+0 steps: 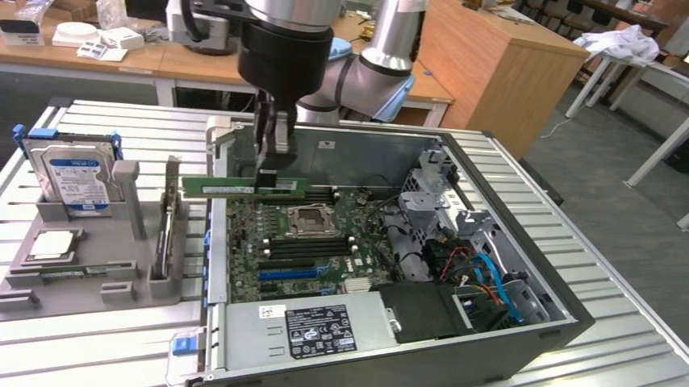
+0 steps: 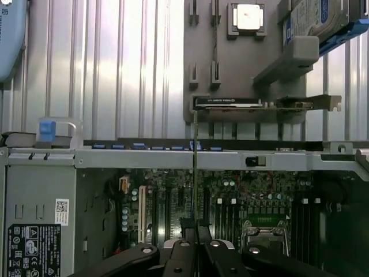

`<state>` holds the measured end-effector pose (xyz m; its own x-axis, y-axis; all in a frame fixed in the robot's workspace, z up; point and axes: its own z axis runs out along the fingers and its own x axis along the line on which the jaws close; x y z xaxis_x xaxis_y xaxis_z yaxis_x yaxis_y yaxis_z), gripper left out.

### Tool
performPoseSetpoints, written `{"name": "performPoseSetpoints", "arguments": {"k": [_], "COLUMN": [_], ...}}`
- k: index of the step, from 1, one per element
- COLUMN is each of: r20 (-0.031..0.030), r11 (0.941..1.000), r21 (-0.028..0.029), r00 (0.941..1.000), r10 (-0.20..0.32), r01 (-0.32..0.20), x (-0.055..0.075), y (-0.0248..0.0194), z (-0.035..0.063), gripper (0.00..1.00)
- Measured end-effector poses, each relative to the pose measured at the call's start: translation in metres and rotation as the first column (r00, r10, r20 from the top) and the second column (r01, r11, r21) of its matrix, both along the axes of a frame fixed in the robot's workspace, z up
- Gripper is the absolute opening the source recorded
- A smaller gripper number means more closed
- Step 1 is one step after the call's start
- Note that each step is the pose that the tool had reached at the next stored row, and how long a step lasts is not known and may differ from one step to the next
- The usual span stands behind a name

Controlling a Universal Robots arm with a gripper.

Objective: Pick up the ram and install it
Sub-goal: 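Pick up the ram and move it above insertion slot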

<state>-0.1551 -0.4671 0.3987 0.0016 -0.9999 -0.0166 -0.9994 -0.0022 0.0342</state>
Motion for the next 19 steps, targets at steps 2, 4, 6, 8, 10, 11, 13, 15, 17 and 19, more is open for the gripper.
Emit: {"name": "performPoseSetpoints", "arguments": {"k": [2,4,6,8,10,11,13,15,17,19], "r20": [0.0,0.0001,0.0,0.0,0.0001,0.0,0.0,0.0,0.0,0.0], "r11": [1.0,1.0,1.0,1.0,1.0,1.0,1.0,1.0,1.0,1.0], "r21": [0.0,0.0001,0.0001,0.0,0.0001,0.0001,0.0001,0.0001,0.0,0.0], "r00": [1.0,1.0,1.0,1.0,1.0,1.0,1.0,1.0,1.0,1.0], "r10": [0.0,0.0,0.0,0.0,0.0,0.0,0.0,0.0,0.0,0.0], "r01": [0.0,0.0,0.0,0.0,0.0,0.0,0.0,0.0,0.0,0.0], "x": [0.004,0.026,0.034,0.038,0.042,0.044,0.049,0.053,0.057,0.06], "y": [-0.0002,-0.0009,-0.0011,-0.0013,-0.0014,-0.0014,-0.0015,-0.0017,-0.0017,-0.0017], "z": [0.0,-0.0001,0.0,0.0,0.0,0.0,0.0,0.0,0.0,0.0], "gripper": [0.12,0.12,0.12,0.12,0.12,0.12,0.12,0.12,0.12,0.12]}}
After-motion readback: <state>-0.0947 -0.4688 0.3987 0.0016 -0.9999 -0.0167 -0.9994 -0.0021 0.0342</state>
